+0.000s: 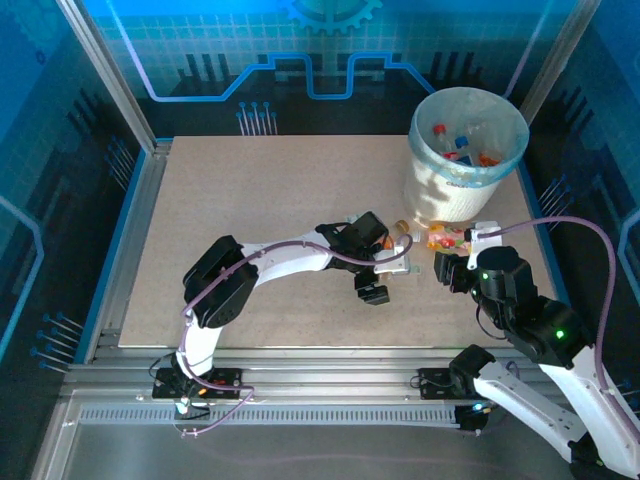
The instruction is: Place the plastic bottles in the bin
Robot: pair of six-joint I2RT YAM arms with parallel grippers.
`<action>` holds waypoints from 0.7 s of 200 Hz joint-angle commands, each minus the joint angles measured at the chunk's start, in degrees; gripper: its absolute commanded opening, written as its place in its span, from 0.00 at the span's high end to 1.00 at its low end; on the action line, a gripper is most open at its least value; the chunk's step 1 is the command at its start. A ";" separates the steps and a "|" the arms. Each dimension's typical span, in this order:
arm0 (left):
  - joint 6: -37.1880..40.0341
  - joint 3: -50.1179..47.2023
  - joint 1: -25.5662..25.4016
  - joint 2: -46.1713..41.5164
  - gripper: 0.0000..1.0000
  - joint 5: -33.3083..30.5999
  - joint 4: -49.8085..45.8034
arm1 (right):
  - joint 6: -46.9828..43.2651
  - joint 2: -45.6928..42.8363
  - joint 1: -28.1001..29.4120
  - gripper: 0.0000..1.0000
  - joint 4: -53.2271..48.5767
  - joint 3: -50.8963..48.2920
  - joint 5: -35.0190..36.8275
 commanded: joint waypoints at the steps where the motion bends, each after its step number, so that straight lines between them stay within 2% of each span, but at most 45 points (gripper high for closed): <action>1: -1.04 -0.77 0.51 -2.61 0.13 2.84 2.99 | -0.47 0.20 -0.67 0.39 1.25 0.45 0.63; 51: -5.41 -1.82 2.30 -1.91 0.10 1.87 10.54 | -0.93 -0.37 -1.04 0.39 0.66 -0.07 1.43; 113: -4.18 3.83 2.02 3.90 0.14 2.13 4.04 | -0.24 -1.32 -1.13 0.39 0.02 -0.75 1.40; 140: -2.86 3.84 1.17 4.99 0.14 0.18 3.63 | -0.01 -1.55 -1.27 0.39 0.02 -0.87 1.13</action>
